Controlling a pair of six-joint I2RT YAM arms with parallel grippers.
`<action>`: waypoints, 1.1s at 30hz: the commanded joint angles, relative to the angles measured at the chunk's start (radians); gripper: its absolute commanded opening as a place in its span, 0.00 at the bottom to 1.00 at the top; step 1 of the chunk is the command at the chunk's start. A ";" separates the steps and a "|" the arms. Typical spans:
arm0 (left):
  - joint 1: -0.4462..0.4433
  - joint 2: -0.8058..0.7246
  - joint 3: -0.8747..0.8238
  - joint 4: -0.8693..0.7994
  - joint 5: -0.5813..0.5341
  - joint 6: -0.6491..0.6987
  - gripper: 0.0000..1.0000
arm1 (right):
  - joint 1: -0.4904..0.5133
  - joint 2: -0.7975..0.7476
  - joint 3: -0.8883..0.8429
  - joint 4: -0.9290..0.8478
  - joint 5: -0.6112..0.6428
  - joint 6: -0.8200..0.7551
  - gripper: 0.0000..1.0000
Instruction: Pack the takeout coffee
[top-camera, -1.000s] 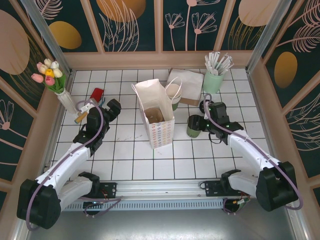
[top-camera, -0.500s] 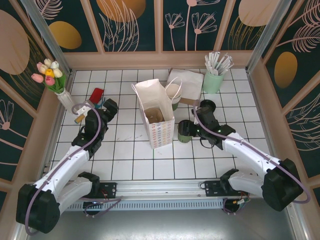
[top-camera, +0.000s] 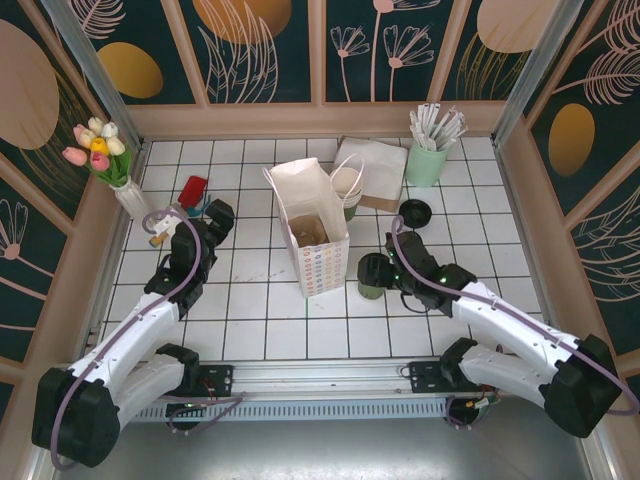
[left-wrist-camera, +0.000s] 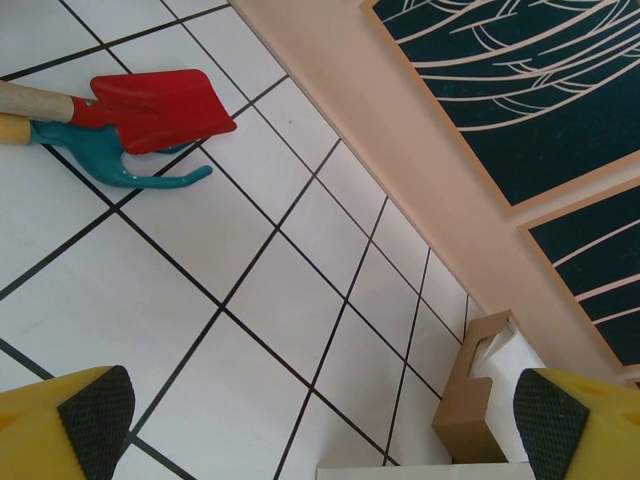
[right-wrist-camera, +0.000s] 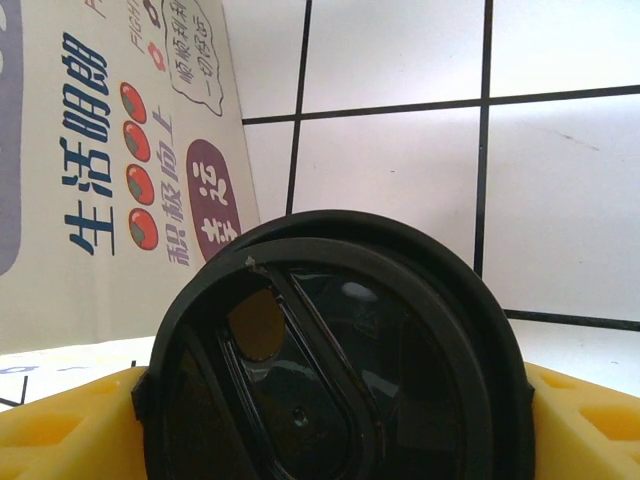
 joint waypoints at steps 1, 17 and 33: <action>-0.005 -0.002 -0.006 0.038 -0.008 -0.019 0.99 | 0.031 -0.005 -0.021 -0.085 0.089 0.045 0.80; -0.006 0.034 0.021 0.040 0.046 0.079 0.99 | 0.069 -0.029 0.006 -0.183 0.141 0.062 0.95; -0.005 0.114 0.076 0.043 0.120 0.175 0.99 | 0.020 0.069 0.221 -0.417 0.058 0.121 0.99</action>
